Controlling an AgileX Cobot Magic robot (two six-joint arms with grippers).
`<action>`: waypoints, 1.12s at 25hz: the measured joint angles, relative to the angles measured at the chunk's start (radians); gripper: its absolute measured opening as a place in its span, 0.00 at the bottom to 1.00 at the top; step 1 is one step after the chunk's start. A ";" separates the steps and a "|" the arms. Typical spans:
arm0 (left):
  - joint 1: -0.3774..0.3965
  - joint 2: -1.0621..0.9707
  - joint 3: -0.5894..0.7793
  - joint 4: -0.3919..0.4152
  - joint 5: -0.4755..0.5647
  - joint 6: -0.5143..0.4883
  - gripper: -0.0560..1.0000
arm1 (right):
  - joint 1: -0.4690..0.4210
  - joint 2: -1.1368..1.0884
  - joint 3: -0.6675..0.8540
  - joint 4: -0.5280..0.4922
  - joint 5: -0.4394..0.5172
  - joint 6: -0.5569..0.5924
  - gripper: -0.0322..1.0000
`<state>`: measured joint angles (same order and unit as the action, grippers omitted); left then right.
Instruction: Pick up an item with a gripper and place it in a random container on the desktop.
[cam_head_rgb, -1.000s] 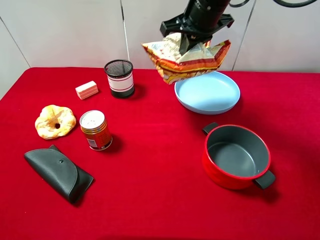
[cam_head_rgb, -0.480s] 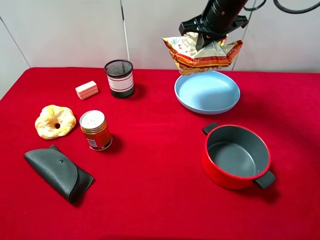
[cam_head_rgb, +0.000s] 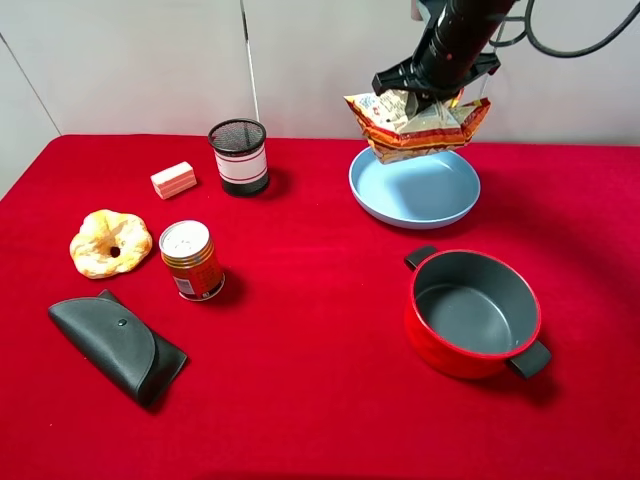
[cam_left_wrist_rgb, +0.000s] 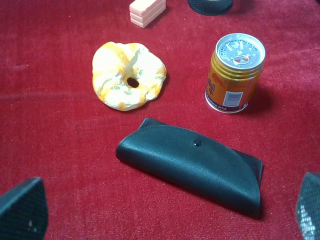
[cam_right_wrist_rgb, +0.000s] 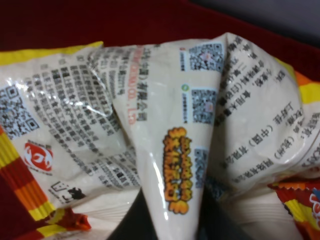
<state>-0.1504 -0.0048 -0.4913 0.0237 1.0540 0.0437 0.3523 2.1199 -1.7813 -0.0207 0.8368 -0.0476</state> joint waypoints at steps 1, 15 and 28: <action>0.000 0.000 0.000 0.000 0.000 0.000 1.00 | -0.001 0.009 0.000 -0.006 -0.002 0.000 0.07; 0.000 0.000 0.000 0.000 0.000 0.000 1.00 | -0.021 0.088 -0.001 -0.025 -0.021 0.001 0.07; 0.000 0.000 0.000 0.000 0.000 0.000 1.00 | -0.021 0.102 -0.001 -0.021 -0.021 0.004 0.27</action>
<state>-0.1504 -0.0048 -0.4913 0.0237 1.0540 0.0437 0.3308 2.2222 -1.7821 -0.0419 0.8158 -0.0436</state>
